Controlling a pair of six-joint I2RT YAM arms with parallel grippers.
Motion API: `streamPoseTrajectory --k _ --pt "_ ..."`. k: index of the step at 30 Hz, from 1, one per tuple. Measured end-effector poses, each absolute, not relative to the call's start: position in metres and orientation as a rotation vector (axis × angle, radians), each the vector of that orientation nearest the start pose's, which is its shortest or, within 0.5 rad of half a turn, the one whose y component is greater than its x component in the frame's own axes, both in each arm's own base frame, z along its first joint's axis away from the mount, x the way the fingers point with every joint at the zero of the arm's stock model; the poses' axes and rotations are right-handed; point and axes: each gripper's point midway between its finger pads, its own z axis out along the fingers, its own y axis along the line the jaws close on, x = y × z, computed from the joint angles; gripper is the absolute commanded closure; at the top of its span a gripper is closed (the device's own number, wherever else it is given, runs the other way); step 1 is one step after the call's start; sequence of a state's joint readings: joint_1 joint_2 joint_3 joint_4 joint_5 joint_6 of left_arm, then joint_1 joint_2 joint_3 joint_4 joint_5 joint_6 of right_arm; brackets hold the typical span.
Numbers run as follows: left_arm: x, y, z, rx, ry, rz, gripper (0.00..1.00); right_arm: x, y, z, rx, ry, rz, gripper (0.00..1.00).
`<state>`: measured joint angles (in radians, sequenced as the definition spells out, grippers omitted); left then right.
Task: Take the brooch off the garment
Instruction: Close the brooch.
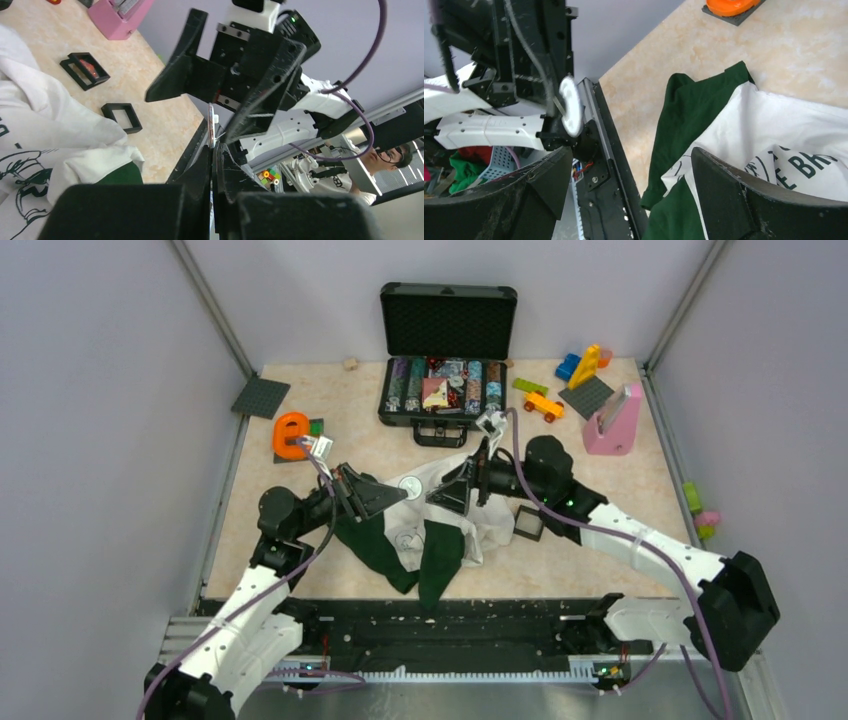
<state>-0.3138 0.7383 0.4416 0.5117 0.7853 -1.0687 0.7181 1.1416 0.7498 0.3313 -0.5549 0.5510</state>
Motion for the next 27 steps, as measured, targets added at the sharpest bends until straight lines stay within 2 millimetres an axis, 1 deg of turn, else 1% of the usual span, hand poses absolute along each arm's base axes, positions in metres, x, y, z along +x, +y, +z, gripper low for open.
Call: streamPoseTrajectory --k 2,3,5,7,9,12,18,25,27 --pt "0.188 -0.22 0.299 0.181 1.619 -1.64 1.0 0.212 0.334 0.266 -0.641 1.764 1.353 0.13" --pt "0.186 -0.22 0.301 0.191 1.61 -1.645 1.0 0.214 0.338 0.269 -0.656 1.761 1.345 0.16" --pt "0.184 -0.221 0.303 0.206 1.6 -1.656 1.0 0.208 0.343 0.271 -0.69 1.733 1.345 0.26" --pt "0.183 -0.221 0.305 0.22 1.593 -1.667 1.0 0.203 0.345 0.274 -0.718 1.709 1.348 0.33" --pt "0.182 -0.223 0.303 0.225 1.601 -1.677 1.0 0.202 0.346 0.276 -0.734 1.69 1.35 0.37" --pt "0.182 -0.223 0.301 0.229 1.613 -1.686 1.0 0.198 0.348 0.278 -0.764 1.664 1.368 0.48" --pt "0.179 -0.224 0.301 0.249 1.616 -1.695 1.0 0.192 0.352 0.284 -0.815 1.604 1.385 0.5" --pt "0.178 -0.224 0.299 0.258 1.623 -1.692 1.0 0.186 0.358 0.28 -0.86 1.587 1.388 0.53" --pt "0.178 -0.224 0.298 0.26 1.626 -1.692 1.0 0.184 0.36 0.279 -0.872 1.585 1.385 0.56"
